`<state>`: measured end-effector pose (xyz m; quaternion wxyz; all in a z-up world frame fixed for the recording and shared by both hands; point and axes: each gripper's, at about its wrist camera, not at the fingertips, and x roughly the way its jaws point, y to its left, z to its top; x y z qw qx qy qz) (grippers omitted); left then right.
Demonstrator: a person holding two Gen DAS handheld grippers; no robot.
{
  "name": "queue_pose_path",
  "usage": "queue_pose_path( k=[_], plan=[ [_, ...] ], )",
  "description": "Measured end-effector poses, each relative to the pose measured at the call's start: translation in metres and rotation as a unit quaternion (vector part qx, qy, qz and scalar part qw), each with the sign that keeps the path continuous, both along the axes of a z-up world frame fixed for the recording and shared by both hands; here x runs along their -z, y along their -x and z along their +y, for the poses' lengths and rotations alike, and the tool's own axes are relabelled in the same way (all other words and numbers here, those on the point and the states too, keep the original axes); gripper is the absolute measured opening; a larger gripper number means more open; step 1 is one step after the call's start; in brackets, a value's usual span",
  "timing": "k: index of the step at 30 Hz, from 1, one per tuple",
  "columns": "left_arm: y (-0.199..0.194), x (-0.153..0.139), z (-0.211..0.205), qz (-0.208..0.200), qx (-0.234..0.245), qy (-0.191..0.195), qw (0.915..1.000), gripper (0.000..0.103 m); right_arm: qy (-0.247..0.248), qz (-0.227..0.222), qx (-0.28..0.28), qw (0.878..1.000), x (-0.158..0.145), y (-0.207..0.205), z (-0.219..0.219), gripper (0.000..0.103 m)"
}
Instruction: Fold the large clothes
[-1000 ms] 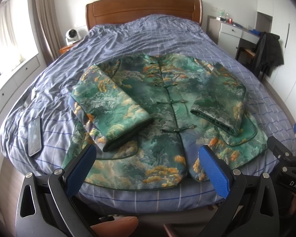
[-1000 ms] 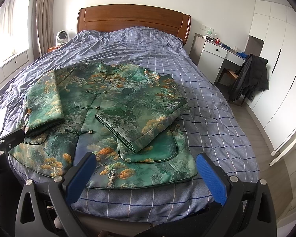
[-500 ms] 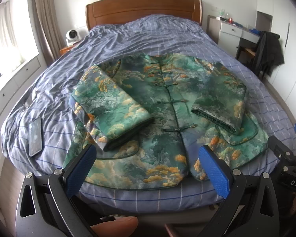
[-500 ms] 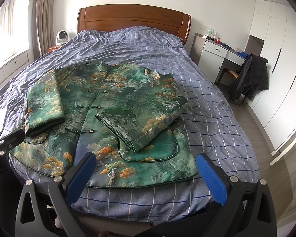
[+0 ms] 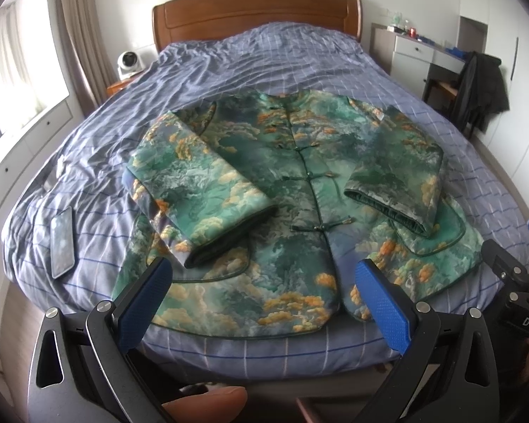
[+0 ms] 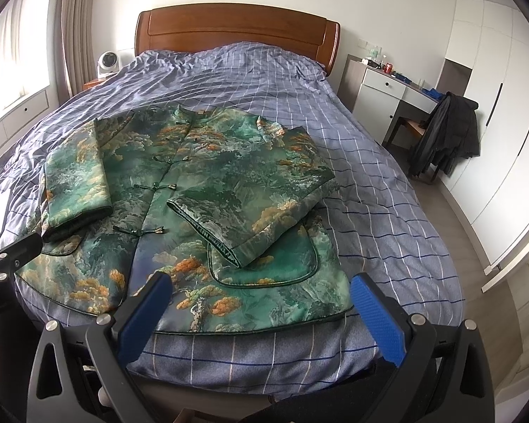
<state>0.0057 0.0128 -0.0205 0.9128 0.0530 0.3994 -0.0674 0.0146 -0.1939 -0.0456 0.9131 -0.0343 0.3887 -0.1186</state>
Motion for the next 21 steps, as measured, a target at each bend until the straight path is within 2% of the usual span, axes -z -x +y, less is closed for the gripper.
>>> queue_pose_path(
  k=[15, 19, 21],
  plan=[
    [-0.003, 0.008, -0.001, 0.004, 0.002, 0.001, 1.0, 0.103, -0.015, 0.012, 0.005, 1.0, 0.009, -0.005, -0.008, 0.103],
    [-0.002, 0.006, -0.002, -0.005, 0.007, -0.007, 0.9999, 0.103, -0.004, -0.018, -0.021, 1.0, 0.004, -0.012, -0.017, 0.103],
    [-0.002, 0.006, -0.002, -0.006, 0.01, -0.008, 0.9999, 0.103, 0.009, -0.053, -0.067, 0.996, -0.002, -0.021, -0.023, 0.103]
  ],
)
